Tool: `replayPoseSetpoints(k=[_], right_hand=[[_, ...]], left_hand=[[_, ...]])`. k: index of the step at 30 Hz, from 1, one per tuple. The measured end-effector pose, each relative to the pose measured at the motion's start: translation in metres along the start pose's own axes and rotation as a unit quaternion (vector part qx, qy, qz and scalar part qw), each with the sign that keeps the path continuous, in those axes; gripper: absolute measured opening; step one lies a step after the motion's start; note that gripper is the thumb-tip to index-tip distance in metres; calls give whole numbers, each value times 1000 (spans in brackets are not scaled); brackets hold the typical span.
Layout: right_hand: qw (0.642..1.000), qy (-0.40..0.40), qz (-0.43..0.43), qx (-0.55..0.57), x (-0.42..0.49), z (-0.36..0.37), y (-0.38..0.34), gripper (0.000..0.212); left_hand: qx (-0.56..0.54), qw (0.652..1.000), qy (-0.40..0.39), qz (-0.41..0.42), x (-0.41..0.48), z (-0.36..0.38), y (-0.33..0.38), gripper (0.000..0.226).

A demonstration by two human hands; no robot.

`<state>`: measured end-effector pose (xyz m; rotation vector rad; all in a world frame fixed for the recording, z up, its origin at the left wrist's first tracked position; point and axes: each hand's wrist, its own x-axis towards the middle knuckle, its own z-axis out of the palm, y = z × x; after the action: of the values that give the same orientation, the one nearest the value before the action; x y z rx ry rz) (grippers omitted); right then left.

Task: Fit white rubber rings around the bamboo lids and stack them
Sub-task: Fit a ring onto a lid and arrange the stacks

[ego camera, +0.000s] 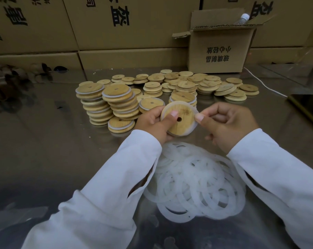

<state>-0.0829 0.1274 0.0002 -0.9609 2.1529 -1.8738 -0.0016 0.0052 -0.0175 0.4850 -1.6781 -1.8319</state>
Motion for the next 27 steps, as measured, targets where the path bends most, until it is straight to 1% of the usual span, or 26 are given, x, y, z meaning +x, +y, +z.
replayPoseSetpoints(k=[8, 12, 16, 19, 27], right_hand=[[1000, -20, -19, 2, 0, -4, -5, 21], [1000, -14, -20, 7, 0, -2, -4, 21], [1000, -8, 4, 10, 0, 2, 1, 18], [1000, -13, 21, 13, 0, 3, 3, 15], [1000, -2, 17, -2, -1, 7, 6, 13]], left_hand=[[-88, 995, -36, -27, 1, -1, -2, 13], [-101, 994, -33, -42, 1, 0, 0, 13], [-52, 998, -8, -20, 0, 1, 0, 13], [-17, 1000, 17, 1, 0, 2, 0, 20], [-2, 997, 72, 14, -3, 7, 5, 17]])
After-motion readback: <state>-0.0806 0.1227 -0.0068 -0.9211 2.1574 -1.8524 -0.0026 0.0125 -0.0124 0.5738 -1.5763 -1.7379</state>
